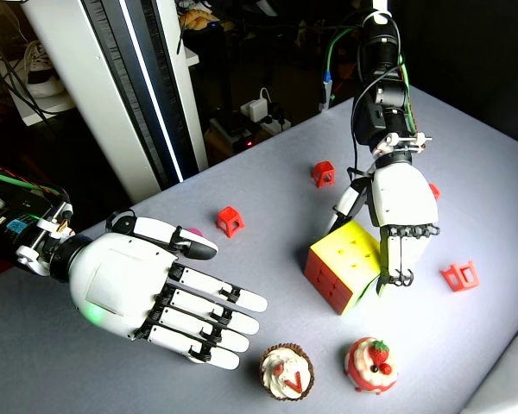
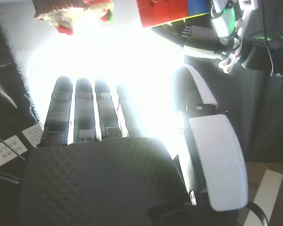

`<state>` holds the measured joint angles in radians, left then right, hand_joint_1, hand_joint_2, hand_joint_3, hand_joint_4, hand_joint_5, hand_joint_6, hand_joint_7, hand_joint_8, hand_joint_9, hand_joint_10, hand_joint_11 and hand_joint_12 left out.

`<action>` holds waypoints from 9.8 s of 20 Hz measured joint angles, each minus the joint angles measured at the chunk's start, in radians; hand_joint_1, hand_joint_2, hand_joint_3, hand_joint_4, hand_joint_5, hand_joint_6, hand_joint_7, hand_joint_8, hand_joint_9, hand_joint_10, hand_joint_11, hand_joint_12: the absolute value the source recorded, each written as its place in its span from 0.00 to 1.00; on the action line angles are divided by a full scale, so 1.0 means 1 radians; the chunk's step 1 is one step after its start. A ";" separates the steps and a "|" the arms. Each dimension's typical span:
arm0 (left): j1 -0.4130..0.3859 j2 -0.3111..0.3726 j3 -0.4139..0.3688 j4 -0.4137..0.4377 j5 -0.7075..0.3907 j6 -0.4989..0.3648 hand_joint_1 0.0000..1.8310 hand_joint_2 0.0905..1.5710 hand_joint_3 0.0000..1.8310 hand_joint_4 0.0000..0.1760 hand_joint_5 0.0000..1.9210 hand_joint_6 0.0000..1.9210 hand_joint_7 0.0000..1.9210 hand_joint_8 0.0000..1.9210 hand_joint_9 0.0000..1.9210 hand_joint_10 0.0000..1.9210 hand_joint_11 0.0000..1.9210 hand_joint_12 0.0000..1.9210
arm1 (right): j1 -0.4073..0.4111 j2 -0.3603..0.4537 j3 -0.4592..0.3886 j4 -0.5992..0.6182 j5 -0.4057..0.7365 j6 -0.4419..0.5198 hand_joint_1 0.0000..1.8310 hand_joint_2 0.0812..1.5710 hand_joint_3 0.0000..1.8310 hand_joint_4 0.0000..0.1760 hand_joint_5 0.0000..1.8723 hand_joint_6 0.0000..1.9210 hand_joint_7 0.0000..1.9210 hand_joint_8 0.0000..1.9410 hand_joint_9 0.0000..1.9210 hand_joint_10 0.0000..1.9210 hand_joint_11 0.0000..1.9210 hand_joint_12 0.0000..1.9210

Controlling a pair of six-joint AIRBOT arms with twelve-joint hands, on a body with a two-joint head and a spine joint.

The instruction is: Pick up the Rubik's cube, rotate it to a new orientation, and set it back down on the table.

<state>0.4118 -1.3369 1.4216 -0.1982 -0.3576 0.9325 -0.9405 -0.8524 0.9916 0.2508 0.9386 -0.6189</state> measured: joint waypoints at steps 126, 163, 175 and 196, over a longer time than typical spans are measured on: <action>0.146 0.180 -0.160 0.204 -0.539 -0.261 0.75 0.43 0.58 0.00 0.39 0.80 0.46 0.86 0.45 0.93 0.50 1.00 | 0.364 -0.264 0.338 -0.517 -0.130 0.000 0.00 0.71 0.00 0.00 0.12 0.00 0.10 0.00 0.10 0.01 0.00 0.43; 0.154 0.182 -0.176 0.203 -0.594 -0.265 0.67 0.69 0.00 0.00 0.55 0.43 0.50 0.61 0.41 0.73 0.33 0.96 | 0.349 -0.342 0.384 -0.592 -0.202 0.000 0.00 0.71 0.00 0.00 0.01 0.00 0.02 0.01 0.05 0.01 0.00 0.43; 0.169 0.185 -0.177 0.215 -0.594 -0.272 0.70 0.67 0.00 0.00 0.58 0.30 0.52 0.65 0.50 0.84 0.48 0.98 | 0.326 -0.313 0.341 -0.577 -0.146 0.000 0.00 0.75 0.00 0.00 0.27 0.01 0.33 0.00 0.28 0.14 0.00 0.70; 0.177 0.193 -0.177 0.201 -0.607 -0.273 0.68 0.70 0.00 0.00 0.57 0.40 0.44 0.69 0.33 0.89 0.30 1.00 | 0.322 -0.289 0.303 -0.572 -0.082 -0.008 0.00 0.77 0.00 0.00 0.13 0.35 0.15 0.33 0.06 0.53 0.00 0.82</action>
<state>0.5892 -1.1439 1.2442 0.0032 -0.9649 0.6598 -0.6186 -1.1412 1.2949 -0.3214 0.8566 -0.6270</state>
